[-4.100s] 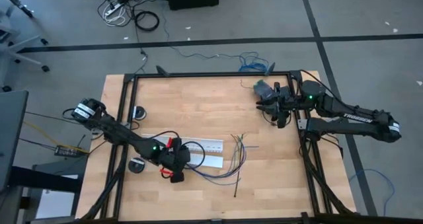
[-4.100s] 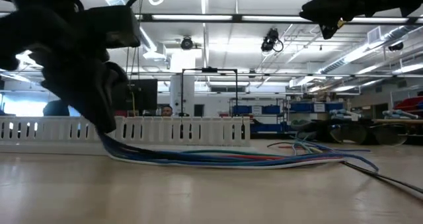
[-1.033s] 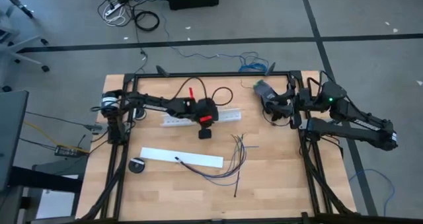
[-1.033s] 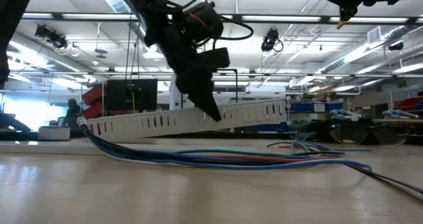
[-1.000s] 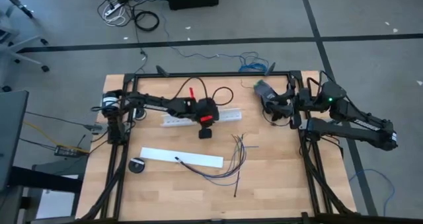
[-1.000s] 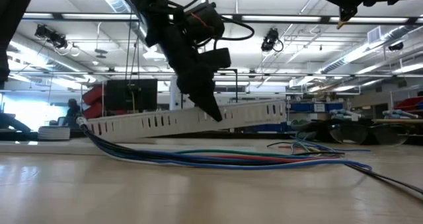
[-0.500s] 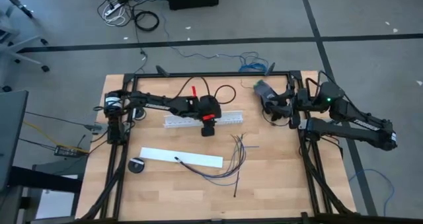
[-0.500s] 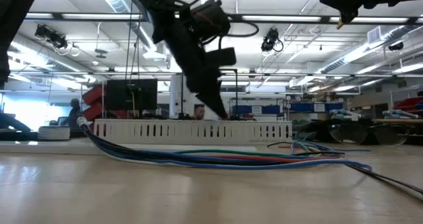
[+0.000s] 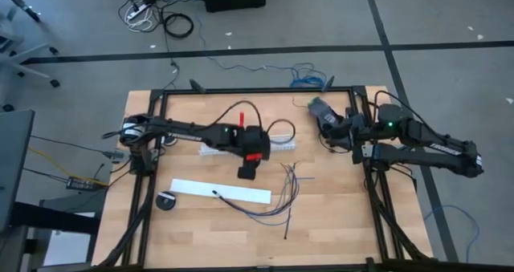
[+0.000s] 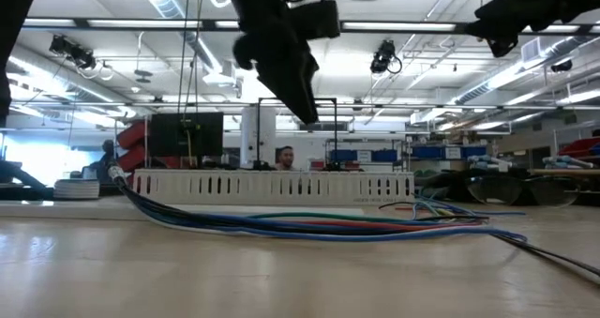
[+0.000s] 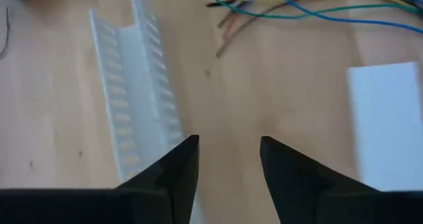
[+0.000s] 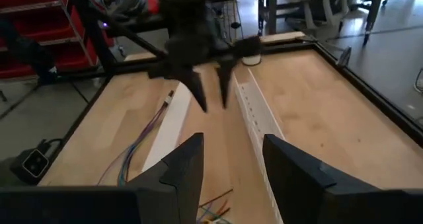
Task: Ziptie cables
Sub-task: Wrap the colored wires together using a zip tie
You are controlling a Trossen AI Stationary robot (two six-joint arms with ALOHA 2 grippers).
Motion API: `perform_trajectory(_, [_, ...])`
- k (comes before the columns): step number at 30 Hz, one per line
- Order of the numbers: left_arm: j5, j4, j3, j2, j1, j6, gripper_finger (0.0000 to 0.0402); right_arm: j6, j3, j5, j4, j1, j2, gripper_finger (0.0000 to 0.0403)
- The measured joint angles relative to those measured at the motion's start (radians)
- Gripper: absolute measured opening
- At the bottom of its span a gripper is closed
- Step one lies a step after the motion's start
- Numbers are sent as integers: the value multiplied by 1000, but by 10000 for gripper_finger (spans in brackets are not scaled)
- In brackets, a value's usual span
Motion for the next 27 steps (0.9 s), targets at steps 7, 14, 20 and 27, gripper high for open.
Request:
perform_trajectory(7, [-189,-18,-97,-122,-179,-208,156,55,-54,79,22,77,2,155])
perform_trajectory(14, [-380,142,-419,-379,-362,-515,156,187,-234,111,301,191,16,154])
perform_trajectory(20, [-456,612,-716,-510,-493,-567,156,310,-395,272,646,412,134,155])
perform_trajectory(27, [-416,1109,-908,-465,-548,-531,156,396,-351,689,919,784,495,155])
